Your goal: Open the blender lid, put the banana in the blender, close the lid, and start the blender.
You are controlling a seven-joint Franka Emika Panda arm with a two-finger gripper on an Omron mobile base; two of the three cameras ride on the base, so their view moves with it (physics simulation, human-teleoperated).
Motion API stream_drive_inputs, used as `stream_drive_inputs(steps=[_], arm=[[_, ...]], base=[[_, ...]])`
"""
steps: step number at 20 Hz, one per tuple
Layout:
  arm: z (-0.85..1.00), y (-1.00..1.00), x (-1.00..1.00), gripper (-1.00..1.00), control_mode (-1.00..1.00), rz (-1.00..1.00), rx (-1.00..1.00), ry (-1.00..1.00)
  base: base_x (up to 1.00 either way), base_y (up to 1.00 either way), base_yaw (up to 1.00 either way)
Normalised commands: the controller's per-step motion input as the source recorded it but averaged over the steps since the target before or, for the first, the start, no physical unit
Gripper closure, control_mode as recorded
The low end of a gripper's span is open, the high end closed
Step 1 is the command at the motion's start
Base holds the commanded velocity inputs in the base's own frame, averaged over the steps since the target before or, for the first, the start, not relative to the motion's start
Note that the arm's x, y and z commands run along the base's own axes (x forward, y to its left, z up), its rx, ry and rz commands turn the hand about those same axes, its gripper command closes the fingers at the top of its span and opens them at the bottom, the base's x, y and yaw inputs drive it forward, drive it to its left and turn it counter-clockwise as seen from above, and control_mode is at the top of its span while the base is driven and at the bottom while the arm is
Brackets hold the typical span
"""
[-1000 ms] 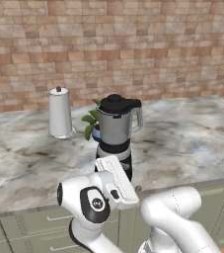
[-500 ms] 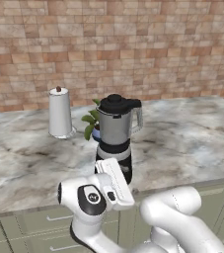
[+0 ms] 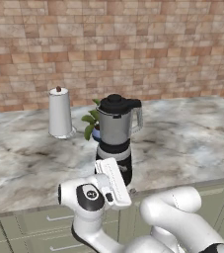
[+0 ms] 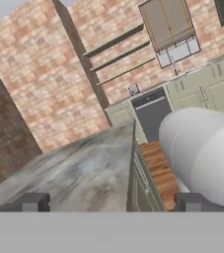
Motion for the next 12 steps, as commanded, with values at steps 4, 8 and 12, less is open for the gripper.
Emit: stream_drive_inputs(steps=[4, 8, 12], arm=[[-0.06, 0.00, 0.17, -1.00, -1.00, 0.00, 0.00, -0.12], [-0.11, 0.00, 0.11, -1.00, -1.00, 0.00, 0.00, -0.12], [-0.28, 0.00, 0.03, -1.00, -1.00, 0.00, 0.00, -0.10]], base=[[0.00, 0.00, 0.00], [0.00, 0.00, 0.00], [0.00, 0.00, 0.00]])
